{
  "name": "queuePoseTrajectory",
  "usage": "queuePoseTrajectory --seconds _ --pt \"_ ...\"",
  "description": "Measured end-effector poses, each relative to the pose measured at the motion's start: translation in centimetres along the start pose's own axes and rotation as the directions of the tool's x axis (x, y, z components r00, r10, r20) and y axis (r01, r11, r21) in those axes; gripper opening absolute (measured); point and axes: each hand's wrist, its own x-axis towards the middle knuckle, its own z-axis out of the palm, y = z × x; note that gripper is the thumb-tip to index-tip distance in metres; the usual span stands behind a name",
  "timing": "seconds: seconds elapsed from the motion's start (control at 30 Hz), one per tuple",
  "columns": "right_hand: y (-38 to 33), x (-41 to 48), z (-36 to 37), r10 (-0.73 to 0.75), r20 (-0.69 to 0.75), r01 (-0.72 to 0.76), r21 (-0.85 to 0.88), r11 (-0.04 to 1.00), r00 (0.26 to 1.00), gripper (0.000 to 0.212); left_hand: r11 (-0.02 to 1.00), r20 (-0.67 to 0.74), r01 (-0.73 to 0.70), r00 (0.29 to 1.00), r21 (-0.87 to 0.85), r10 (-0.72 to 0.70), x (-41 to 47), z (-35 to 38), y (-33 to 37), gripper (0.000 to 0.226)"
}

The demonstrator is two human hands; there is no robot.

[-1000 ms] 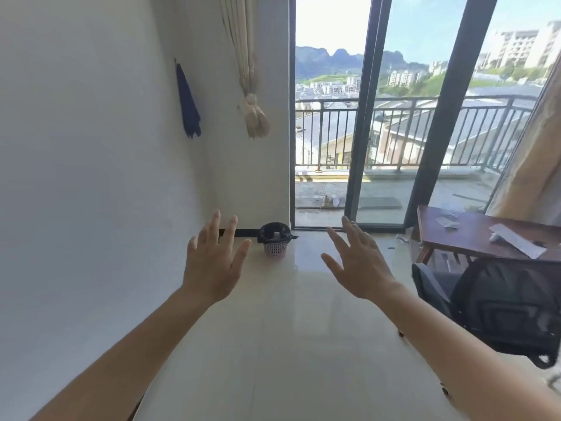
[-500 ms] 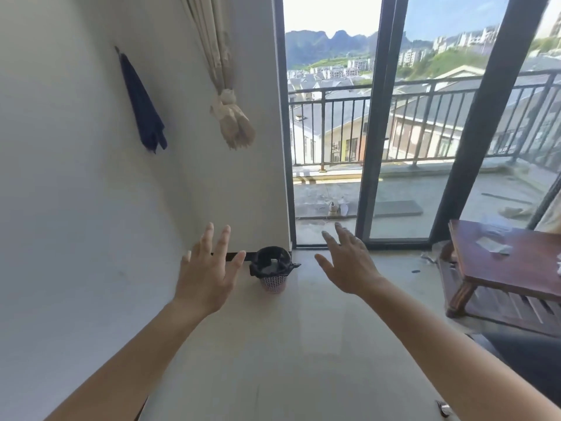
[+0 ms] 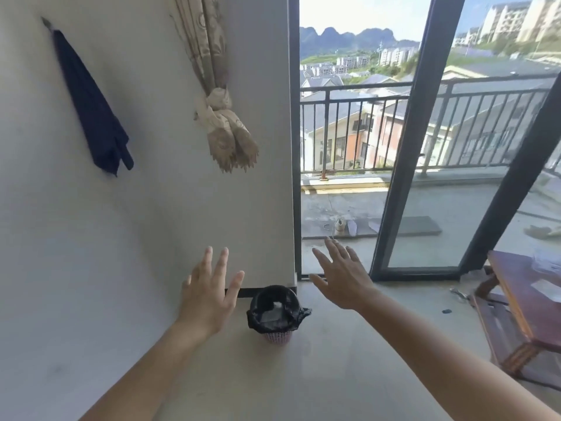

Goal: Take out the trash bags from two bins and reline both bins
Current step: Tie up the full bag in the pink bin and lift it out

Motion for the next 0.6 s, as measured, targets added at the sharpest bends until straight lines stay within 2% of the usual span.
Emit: queuePoseTrajectory --seconds 0.17,0.37,0.6 --pt "3.4 8.8 1.3 0.13 0.039 -0.132 0.052 0.99 0.991 0.068 0.998 0.067 -0.053 0.996 -0.018 0.054 12.5 1.8 0.3 0.07" --pt "9.0 17.7 6.6 0.175 0.121 -0.185 0.076 0.98 0.977 0.066 0.996 0.157 -0.087 0.984 -0.017 0.089 22.8 8.7 3.4 0.069" --pt "13.0 28.5 15.0 0.052 0.31 -0.091 0.113 0.989 0.949 0.069 0.99 0.307 0.065 0.946 0.121 -0.1 29.1 16.7 2.3 0.068"
